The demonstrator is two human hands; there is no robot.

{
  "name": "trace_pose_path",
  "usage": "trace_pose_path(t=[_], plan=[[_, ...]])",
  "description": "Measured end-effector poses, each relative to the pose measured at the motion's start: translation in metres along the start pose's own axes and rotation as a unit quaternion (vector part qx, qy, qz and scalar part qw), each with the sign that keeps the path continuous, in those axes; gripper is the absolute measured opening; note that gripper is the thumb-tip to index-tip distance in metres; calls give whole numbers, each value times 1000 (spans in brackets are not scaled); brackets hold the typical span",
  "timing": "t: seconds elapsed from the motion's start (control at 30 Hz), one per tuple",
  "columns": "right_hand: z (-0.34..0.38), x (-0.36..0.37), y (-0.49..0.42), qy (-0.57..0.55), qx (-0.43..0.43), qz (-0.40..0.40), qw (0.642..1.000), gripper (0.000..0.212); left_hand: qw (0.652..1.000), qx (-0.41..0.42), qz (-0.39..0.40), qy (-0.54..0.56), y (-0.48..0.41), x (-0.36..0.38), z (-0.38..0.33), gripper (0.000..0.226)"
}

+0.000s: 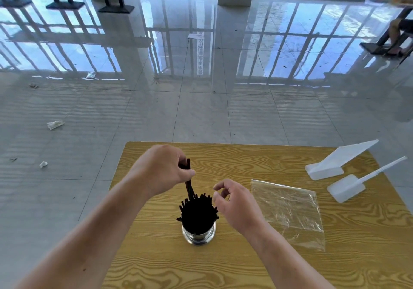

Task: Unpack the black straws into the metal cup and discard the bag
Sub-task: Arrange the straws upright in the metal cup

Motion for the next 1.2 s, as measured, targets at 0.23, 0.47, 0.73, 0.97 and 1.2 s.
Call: trace_pose_path(t=[0.23,0.47,0.73,0.97,1.2], plan=[[4,-5,7,-111,18,-5,994,17,984,16,-123,130,4,-81,-2,13],[39,20,10,-451,99,164,872,48,878,-61,-21,475,5,-17,16,18],[22,-32,-11,-414,123,-19,902,40,860,-115,157,471,28,87,28,21],[41,-37,-7,-151,-33,-22,988,37,987,-98,84,98,25,94,70,41],[8,26,7,24,5,115,993,34,954,-142,251,88,48,140,88,145]])
Point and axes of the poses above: each hand's wrist, its own y-axis away from the middle knuckle, its own x-axis out of the palm, z = x × y, the point moved 10 cm from there along -y, towards the middle knuckle, and after that the axes turned 2 degrees about -z, right-handed, at the moved point
